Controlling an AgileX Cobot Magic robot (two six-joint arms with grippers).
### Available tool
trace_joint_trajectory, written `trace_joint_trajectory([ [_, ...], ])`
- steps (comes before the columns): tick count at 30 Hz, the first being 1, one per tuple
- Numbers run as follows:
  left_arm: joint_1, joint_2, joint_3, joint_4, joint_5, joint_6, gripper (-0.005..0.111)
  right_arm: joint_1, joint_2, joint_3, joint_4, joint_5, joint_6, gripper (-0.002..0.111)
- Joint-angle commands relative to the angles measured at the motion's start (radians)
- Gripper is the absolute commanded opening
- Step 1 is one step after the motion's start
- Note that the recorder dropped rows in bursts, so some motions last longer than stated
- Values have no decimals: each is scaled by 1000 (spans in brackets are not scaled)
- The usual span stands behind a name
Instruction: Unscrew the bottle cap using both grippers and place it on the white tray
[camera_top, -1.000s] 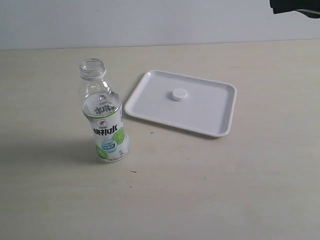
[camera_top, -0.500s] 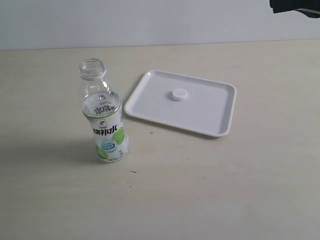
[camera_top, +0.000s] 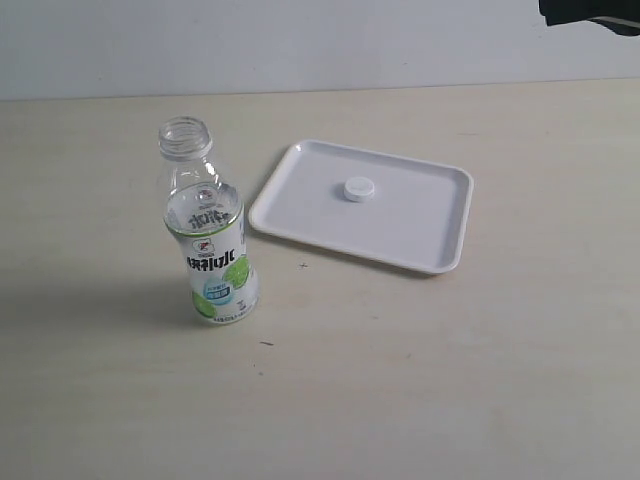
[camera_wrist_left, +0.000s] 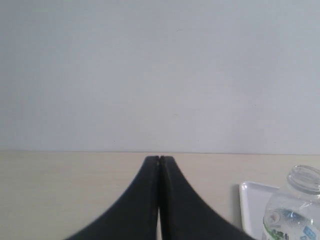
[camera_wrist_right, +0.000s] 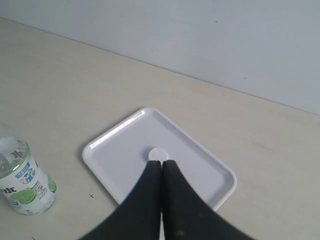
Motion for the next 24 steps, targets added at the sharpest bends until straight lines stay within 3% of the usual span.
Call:
trace_joint_trajectory([
  [1, -5, -50, 63, -3, -25, 40, 0, -2, -6, 5, 2, -10, -1, 0],
  [8, -5, -120, 160, 23, -27, 32, 0, -2, -6, 5, 2, -10, -1, 0],
  [12, -5, -157, 218, 28, -56, -78, 0, -2, -6, 5, 2, -30, -1, 0],
  [18, -1, -157, 282, 124, -48, -78, 0, -2, -6, 5, 2, -30, -1, 0],
  [21, 11, -157, 282, 143, 10, -194, 0, -2, -6, 5, 2, -30, -1, 0],
  [24, 13, -157, 282, 213, 129, -197, 0, -2, -6, 5, 2, -30, -1, 0],
])
